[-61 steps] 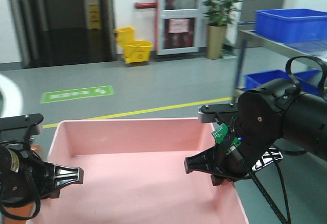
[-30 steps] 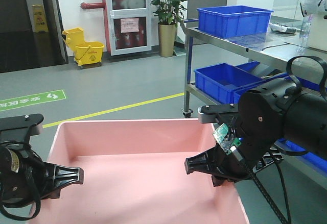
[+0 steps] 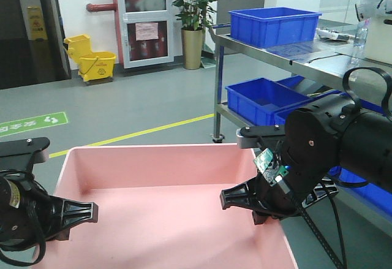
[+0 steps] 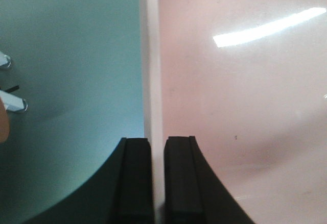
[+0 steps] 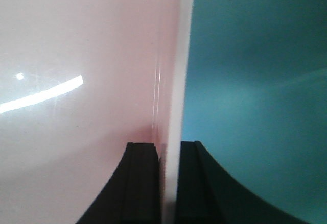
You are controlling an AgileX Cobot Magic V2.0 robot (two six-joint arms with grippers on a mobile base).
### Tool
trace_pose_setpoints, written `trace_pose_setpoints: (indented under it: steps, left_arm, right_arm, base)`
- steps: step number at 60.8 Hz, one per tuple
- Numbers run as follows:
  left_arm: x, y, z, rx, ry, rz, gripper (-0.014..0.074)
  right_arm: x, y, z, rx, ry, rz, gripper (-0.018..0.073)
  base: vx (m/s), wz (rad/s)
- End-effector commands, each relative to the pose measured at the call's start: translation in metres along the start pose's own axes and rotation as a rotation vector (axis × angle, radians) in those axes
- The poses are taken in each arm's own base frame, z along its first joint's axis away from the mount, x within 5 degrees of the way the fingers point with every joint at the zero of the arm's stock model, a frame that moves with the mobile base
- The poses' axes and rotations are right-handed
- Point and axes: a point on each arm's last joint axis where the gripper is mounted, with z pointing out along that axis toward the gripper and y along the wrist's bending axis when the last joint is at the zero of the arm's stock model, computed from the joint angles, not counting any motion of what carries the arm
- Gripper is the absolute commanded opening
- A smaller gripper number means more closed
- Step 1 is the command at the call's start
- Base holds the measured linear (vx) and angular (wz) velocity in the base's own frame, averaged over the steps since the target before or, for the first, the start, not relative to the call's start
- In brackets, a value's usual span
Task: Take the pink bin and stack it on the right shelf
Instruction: 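Hold the pink bin with both grippers while the base drives to the shelf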
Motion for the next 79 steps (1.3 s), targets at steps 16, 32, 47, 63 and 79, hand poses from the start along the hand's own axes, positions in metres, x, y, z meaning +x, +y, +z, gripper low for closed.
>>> trace_pose_setpoints:
  steps: [16, 32, 47, 63, 79]
  left_arm:
    - [-0.0101, -0.0013, -0.0182, 0.04, -0.109, 0.001, 0.0172]
    - [-0.0102, -0.0013, -0.0182, 0.041, -0.11, 0.001, 0.0172]
    - [-0.0102, -0.0013, -0.0182, 0.041, -0.11, 0.001, 0.0172]
    - [-0.0102, -0.0014, -0.0182, 0.041, -0.11, 0.001, 0.0172]
    - [-0.0102, -0.0014, -0.0182, 0.041, -0.11, 0.001, 0.0172]
  right_arm:
    - [-0.0082, -0.0085, -0.0259, 0.03, -0.121, -0.027, 0.0085]
    - [-0.0085, -0.0084, -0.0259, 0.029, -0.124, -0.027, 0.0085]
    - [-0.0085, -0.0084, -0.0259, 0.029, -0.123, -0.027, 0.0085]
    - [-0.0085, -0.0084, -0.0259, 0.029, -0.123, -0.027, 0.0085]
    - [-0.0085, -0.0084, -0.0259, 0.029, -0.123, -0.027, 0.0085]
  base:
    - [0.32, -0.04]
    - [0.37, 0.04]
    - [0.37, 0.01]
    - [0.38, -0.02]
    - [0.4, -0.01]
